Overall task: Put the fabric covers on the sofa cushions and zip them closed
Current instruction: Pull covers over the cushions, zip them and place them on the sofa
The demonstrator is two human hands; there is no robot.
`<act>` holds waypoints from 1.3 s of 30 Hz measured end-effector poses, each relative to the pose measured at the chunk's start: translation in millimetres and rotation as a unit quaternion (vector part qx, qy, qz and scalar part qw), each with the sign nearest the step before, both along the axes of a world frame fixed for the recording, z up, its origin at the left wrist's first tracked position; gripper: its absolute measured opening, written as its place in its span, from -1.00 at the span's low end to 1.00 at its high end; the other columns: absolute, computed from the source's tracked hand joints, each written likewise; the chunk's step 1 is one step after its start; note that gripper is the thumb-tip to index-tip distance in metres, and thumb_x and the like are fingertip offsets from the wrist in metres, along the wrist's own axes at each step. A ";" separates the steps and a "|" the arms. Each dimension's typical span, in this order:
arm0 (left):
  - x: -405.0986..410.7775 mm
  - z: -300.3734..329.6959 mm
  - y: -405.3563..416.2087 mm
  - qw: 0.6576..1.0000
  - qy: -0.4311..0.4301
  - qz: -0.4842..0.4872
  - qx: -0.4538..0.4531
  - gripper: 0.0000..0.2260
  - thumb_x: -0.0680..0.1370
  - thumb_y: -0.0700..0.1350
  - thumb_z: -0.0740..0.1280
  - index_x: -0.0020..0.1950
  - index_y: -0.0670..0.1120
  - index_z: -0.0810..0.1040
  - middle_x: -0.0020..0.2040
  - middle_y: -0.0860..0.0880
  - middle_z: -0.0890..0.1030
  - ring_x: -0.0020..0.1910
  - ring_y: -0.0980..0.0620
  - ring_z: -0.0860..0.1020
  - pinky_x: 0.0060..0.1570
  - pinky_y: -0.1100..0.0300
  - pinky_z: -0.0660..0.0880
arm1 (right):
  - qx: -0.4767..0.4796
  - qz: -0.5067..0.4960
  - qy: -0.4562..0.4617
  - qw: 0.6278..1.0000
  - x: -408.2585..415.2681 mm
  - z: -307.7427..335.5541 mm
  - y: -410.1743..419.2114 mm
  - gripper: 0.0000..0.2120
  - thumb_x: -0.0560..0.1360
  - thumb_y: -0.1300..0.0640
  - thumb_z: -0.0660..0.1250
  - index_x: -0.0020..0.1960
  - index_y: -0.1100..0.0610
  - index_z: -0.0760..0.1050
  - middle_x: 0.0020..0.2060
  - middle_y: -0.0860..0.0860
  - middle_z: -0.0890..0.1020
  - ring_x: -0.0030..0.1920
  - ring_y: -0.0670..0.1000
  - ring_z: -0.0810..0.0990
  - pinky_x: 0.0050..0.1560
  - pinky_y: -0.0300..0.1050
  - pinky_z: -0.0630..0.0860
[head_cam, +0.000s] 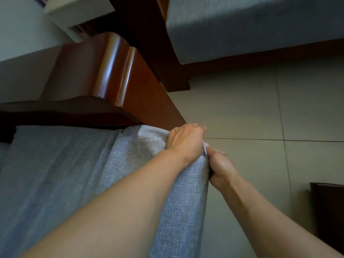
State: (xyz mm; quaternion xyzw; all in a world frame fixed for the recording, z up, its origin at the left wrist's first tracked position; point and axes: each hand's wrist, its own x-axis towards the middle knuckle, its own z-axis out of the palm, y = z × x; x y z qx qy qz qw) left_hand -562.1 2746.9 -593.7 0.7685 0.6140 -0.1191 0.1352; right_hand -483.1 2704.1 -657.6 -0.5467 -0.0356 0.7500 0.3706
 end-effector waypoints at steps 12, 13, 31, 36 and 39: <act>-15.1 -1.0 -103.5 0.968 0.068 0.103 0.220 -0.33 0.17 0.17 0.55 0.13 -0.10 0.41 0.23 -0.15 0.45 0.22 -0.13 0.36 0.21 -0.15 0.28 | -0.026 0.085 0.007 0.996 0.4 11.3 -6.6 -0.71 0.57 0.10 0.25 0.09 0.32 0.55 0.04 0.24 0.64 0.01 0.12 0.64 0.00 0.00 0.56; -18.0 -1.7 -109.0 0.966 0.073 0.129 0.210 -0.29 0.14 0.23 0.53 0.13 -0.10 0.42 0.22 -0.14 0.46 0.19 -0.12 0.37 0.13 -0.15 0.36 | -0.024 0.079 -0.018 0.996 -4.3 13.8 -4.5 -0.73 0.58 0.13 0.24 0.07 0.33 0.54 0.03 0.26 0.63 0.02 0.13 0.63 0.06 0.03 0.55; 6.2 -8.8 -83.5 0.970 -0.001 0.079 0.230 -0.82 0.38 -0.20 0.46 -0.27 -0.09 0.45 -0.41 -0.01 0.49 -0.48 0.02 0.45 -0.50 0.25 0.17 | 0.058 0.063 -0.181 0.980 30.9 -20.7 -14.7 -0.66 0.49 0.09 0.37 -0.39 0.14 0.37 -0.44 0.09 0.44 -0.35 0.03 0.39 -0.30 -0.09 0.36; 23.1 -2.2 -87.2 0.974 -0.028 0.042 0.221 -0.82 0.39 -0.21 0.45 -0.26 -0.09 0.44 -0.43 0.00 0.46 -0.49 0.05 0.41 -0.52 0.26 0.18 | 0.069 0.070 -0.206 0.974 51.0 -19.0 -20.7 -0.64 0.49 0.10 0.37 -0.42 0.14 0.35 -0.48 0.06 0.41 -0.42 0.01 0.35 -0.34 -0.12 0.31; 25.9 -11.7 -88.3 0.975 -0.036 0.038 0.217 -0.79 0.34 -0.22 0.50 -0.25 -0.08 0.47 -0.40 0.01 0.48 -0.46 0.05 0.44 -0.53 0.28 0.19 | 0.048 0.064 -0.235 0.969 51.5 -28.0 -22.9 -0.62 0.49 0.10 0.37 -0.43 0.14 0.32 -0.47 0.06 0.38 -0.37 0.02 0.34 -0.31 -0.10 0.31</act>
